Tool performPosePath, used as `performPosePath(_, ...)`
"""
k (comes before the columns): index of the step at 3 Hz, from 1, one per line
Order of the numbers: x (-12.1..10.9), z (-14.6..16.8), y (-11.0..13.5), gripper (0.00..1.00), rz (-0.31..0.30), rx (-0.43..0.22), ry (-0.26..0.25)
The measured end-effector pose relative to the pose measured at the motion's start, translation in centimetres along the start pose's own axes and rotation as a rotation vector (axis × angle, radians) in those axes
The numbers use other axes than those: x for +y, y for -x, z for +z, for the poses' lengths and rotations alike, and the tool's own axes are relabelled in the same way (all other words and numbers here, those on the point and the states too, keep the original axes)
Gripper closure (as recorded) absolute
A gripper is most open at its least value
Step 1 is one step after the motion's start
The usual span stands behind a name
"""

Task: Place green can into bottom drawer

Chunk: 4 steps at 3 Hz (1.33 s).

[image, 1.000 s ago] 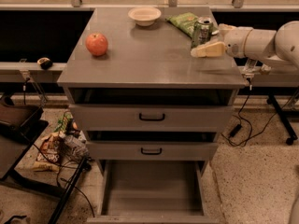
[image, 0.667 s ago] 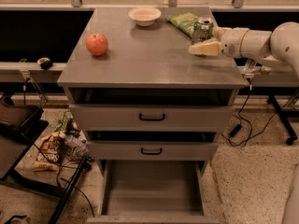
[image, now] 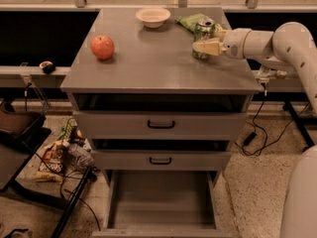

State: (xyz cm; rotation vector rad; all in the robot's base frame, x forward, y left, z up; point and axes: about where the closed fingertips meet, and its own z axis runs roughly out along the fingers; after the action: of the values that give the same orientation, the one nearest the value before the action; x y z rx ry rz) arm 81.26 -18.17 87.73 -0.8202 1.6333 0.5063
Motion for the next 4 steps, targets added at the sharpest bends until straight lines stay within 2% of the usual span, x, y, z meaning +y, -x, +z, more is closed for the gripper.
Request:
performPosePath(1,0.0,0.1,0.1,0.89,-0.001,-0.001,0.001)
performPosePath(2,0.0,0.1,0.1,1.0,-0.001,-0.001,0.001)
performPosePath(3,1.0,-0.4,2.9,1.0,-0.054,0.027,0.034)
performPosePath(4,4.2,-3.3,8.2,1.0,-0.155,0.023,0.065)
